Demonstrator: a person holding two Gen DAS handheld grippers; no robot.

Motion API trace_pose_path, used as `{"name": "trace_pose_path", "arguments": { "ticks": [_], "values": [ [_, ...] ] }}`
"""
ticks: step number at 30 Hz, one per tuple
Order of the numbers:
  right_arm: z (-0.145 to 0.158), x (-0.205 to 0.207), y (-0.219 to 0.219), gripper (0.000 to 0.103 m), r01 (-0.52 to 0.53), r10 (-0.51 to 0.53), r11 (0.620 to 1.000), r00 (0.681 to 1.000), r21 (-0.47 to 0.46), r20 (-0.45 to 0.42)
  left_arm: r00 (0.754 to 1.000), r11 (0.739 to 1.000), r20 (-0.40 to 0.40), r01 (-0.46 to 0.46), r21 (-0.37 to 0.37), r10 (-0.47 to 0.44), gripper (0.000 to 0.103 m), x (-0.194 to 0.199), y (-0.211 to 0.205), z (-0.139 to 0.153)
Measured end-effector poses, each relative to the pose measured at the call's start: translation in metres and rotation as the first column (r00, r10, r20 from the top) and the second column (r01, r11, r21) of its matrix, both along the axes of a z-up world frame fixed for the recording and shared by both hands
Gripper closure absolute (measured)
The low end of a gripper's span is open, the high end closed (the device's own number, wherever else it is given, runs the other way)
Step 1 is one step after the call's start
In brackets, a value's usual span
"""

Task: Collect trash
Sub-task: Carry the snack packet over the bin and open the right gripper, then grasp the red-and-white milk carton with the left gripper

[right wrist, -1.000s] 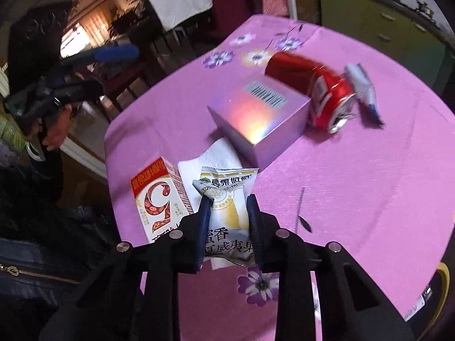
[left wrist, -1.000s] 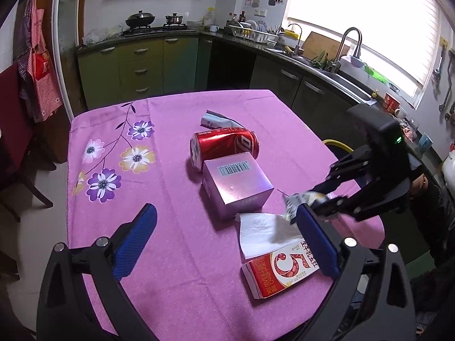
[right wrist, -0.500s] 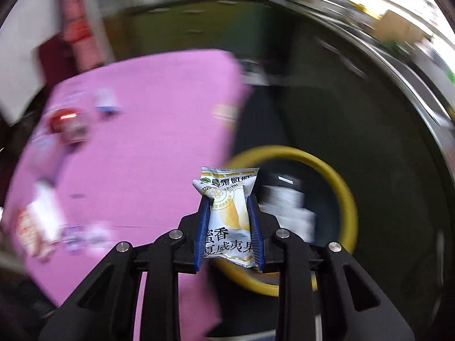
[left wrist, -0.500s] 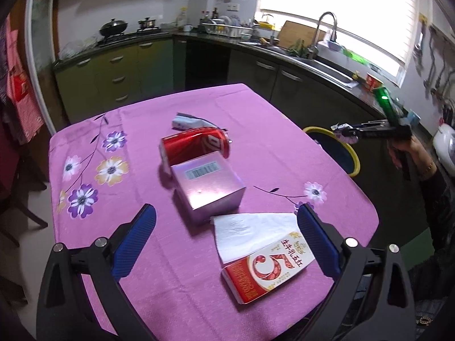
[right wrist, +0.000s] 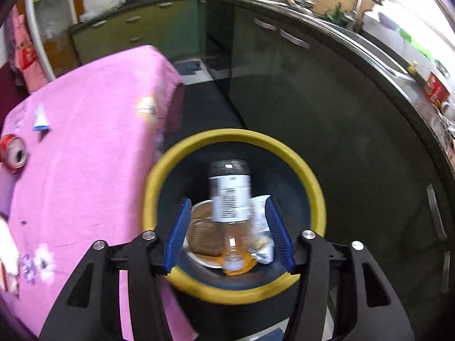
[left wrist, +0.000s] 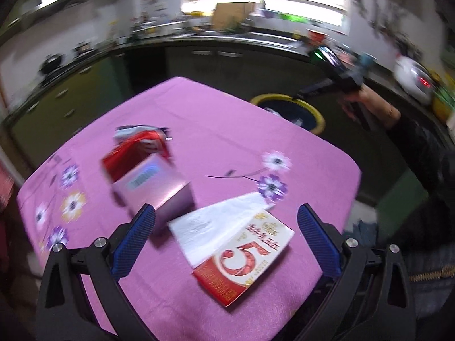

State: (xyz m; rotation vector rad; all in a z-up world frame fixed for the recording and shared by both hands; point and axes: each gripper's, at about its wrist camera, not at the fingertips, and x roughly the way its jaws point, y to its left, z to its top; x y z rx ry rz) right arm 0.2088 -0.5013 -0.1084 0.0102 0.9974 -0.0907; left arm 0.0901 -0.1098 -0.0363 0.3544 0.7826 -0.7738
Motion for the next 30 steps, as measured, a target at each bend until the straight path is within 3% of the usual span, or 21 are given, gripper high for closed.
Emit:
{"name": "trace_pose_path", "arguments": {
  "ticks": [4,9,13,16,19,24,30],
  "values": [
    [0.009,-0.012,0.024,0.048,-0.046,0.046,0.998,0.999,0.033,0.024,0.983,0.986,-0.084,0.164,-0.009,-0.165,0.008,0.006,-0.007,-0.015],
    [0.012,-0.020,0.047,0.048,-0.106,0.105,0.991,0.994,0.075,0.023,0.932,0.954,-0.201,0.299,-0.036,-0.300,0.008,0.017,-0.013,-0.034],
    [0.012,-0.020,0.058,0.048,-0.134,0.133,0.987,0.991,0.093,0.019,0.896,0.921,-0.227,0.390,-0.008,-0.382,0.008,0.016,-0.025,-0.048],
    [0.010,-0.021,0.061,0.048,-0.143,0.142,0.984,0.990,0.105,0.016,0.874,0.897,-0.245,0.441,0.032,-0.420,0.009,0.015,-0.033,-0.057],
    [0.008,-0.022,0.062,0.048,-0.148,0.148,0.982,0.989,0.113,0.012,0.863,0.881,-0.262,0.466,0.082,-0.432,0.018,0.015,-0.037,-0.065],
    [0.004,-0.021,0.065,0.047,-0.157,0.157,0.980,0.988,0.123,0.006,0.858,0.867,-0.285,0.478,0.143,-0.427,0.041,0.016,-0.039,-0.075],
    [0.001,-0.020,0.067,0.047,-0.165,0.167,0.977,0.986,0.133,0.000,0.863,0.849,-0.283,0.482,0.216,-0.418,0.051,0.007,-0.043,-0.086]
  ]
}}
